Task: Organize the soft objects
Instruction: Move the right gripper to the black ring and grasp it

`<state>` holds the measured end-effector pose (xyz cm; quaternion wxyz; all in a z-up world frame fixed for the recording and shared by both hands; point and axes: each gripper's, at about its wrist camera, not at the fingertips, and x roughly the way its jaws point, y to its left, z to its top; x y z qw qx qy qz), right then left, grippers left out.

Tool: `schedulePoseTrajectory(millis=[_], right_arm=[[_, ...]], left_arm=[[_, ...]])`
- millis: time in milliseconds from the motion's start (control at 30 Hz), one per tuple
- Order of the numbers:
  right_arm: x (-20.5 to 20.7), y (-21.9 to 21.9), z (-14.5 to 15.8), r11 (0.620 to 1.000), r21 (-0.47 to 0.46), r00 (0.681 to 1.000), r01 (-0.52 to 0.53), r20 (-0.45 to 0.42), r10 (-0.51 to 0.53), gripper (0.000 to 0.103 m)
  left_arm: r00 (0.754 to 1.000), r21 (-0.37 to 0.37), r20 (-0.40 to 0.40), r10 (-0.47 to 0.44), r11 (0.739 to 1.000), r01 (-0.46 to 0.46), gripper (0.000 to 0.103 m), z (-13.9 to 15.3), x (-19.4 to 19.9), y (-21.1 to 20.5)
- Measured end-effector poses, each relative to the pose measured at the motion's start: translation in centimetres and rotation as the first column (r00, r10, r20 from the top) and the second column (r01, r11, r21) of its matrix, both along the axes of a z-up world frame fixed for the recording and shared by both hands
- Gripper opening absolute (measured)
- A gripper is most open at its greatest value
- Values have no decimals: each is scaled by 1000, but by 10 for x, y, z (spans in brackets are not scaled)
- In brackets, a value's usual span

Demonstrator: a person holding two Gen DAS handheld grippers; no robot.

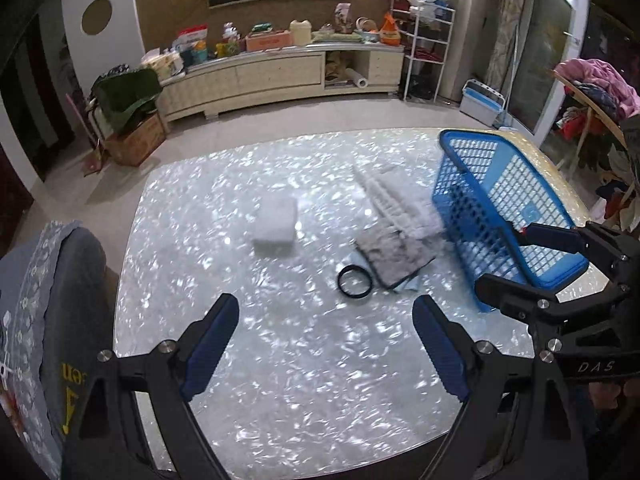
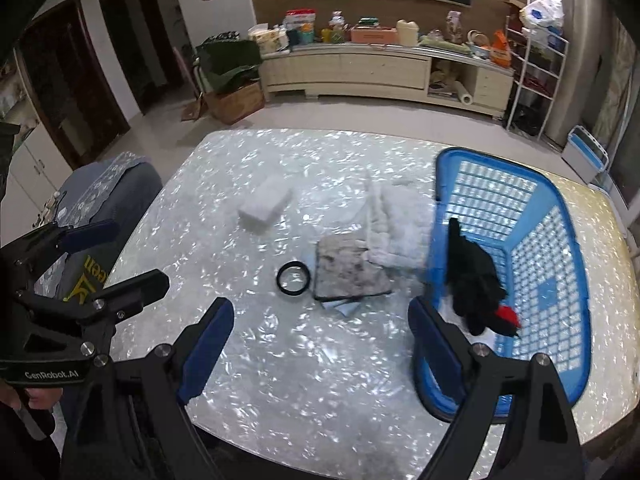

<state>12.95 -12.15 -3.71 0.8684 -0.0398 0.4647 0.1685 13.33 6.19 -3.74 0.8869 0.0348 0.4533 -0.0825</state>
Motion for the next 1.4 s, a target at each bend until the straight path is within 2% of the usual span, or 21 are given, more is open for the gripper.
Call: schedulePoseTrajectory(millis=[233, 533, 900, 1100, 1400], right_arm=[[14, 33, -22, 999, -24, 999, -47, -27, 47, 88], [37, 68, -67, 994, -56, 989, -98, -118, 91, 88], [72, 88, -115, 993, -48, 968, -109, -233, 95, 77], [88, 94, -138, 993, -48, 954, -106, -288, 88, 64], [98, 105, -151, 990, -77, 956, -119, -280, 93, 52]], left_arm=[[997, -17, -64, 36, 999, -37, 88, -25, 9, 31], [986, -8, -151, 75, 997, -77, 88, -67, 29, 59], [970, 6, -233, 71, 997, -72, 88, -112, 67, 76], [965, -8, -253, 71, 997, -75, 88, -128, 79, 86], [956, -20, -280, 83, 996, -92, 88, -146, 87, 96]])
